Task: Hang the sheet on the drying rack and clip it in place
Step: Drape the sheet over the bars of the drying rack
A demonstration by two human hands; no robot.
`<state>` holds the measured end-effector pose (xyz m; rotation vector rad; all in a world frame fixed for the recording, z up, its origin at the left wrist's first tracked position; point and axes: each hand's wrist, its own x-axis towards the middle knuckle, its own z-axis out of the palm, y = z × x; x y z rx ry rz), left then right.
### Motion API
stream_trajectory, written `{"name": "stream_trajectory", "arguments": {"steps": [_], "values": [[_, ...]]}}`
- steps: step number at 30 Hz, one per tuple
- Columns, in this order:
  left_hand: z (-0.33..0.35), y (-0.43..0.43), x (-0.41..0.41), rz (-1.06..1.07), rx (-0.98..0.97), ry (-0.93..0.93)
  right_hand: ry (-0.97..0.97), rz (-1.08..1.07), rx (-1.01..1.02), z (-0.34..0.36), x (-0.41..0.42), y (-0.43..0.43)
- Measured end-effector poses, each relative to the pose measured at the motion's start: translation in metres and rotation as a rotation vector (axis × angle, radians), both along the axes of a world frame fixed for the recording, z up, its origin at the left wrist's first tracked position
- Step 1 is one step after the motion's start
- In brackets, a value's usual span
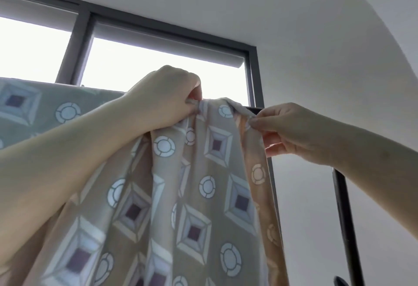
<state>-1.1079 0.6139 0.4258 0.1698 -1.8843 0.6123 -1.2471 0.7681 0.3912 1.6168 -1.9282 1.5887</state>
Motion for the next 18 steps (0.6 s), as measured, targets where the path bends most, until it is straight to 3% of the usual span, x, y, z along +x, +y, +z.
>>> {"name": "stream_trajectory", "arguments": {"steps": [3,6,8,10,11,12,13,15,16,18], "values": [[0.004,0.004,0.006,-0.012,0.031,0.026,-0.217,0.25,-0.059,0.009,0.003,0.003],[0.021,0.008,0.005,-0.039,0.085,0.064,-0.31,0.398,-0.128,0.021,0.002,0.003],[0.038,0.011,-0.008,0.002,0.09,0.185,-0.362,0.388,-0.199,0.039,-0.001,0.0],[0.057,0.011,-0.027,0.101,0.074,0.368,-0.42,0.355,-0.404,0.058,-0.01,-0.001],[0.065,0.009,-0.036,0.138,0.094,0.419,-0.406,0.23,-0.524,0.073,-0.018,-0.002],[0.069,0.008,-0.043,0.17,0.147,0.38,-0.378,0.047,-0.631,0.086,-0.03,-0.006],[0.072,0.005,-0.053,0.234,0.214,0.216,-0.314,-0.169,-0.699,0.093,-0.038,-0.009],[0.073,0.002,-0.062,0.361,0.404,-0.203,0.004,-0.633,-0.413,0.083,-0.055,-0.015],[0.072,0.002,-0.059,0.412,0.495,-0.328,0.112,-0.719,-0.215,0.076,-0.062,-0.019],[0.074,-0.002,-0.051,0.408,0.591,-0.45,0.154,-0.618,0.035,0.065,-0.066,-0.024]]}}
